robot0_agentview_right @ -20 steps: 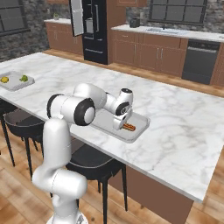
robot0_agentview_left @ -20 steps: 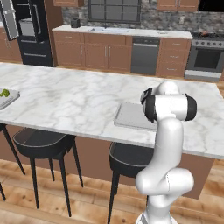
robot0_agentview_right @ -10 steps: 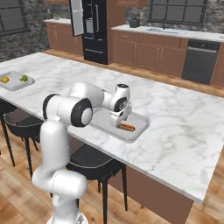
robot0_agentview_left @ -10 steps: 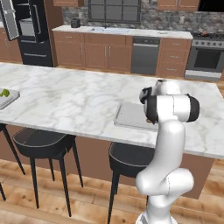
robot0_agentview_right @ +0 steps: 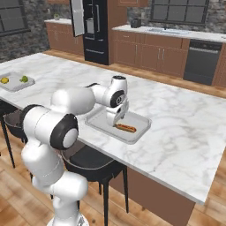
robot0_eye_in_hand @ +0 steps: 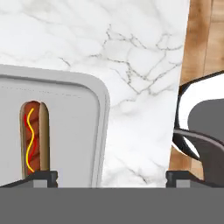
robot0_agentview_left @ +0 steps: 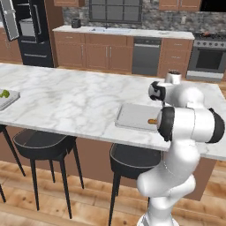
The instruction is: Place the cold items (broccoli and lemon) from the fridge in one tupperware on the dining counter. Place the warm items (kebab skewer and hot dog) in the stove area in another tupperware.
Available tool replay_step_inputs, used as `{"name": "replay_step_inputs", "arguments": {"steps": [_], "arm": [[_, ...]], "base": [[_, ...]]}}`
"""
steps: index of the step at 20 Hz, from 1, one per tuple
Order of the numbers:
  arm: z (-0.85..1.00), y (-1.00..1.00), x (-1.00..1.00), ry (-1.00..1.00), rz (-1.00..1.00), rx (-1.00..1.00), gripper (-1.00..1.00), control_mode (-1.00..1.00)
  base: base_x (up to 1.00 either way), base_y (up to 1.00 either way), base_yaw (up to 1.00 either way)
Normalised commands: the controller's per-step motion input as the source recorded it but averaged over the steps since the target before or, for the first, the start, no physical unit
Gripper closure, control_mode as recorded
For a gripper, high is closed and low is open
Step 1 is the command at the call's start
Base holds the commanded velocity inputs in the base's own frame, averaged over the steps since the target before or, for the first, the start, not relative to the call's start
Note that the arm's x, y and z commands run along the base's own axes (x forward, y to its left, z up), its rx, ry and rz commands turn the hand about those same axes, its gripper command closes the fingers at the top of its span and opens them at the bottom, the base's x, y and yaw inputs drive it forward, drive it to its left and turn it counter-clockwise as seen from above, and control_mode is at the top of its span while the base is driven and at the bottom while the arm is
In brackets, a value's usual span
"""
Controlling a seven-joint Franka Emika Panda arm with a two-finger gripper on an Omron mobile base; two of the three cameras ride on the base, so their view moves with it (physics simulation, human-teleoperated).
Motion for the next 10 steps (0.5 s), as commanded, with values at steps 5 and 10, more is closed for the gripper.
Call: {"name": "replay_step_inputs", "arguments": {"steps": [5,10], "arm": [[0.53,0.25,-0.91,0.04,0.63,-0.05,-1.00,-1.00],[0.48,0.36,-0.73,0.10,0.81,-0.27,-1.00,-1.00]], "base": [[0.00,0.00,0.00],[0.00,0.00,0.00]]}}
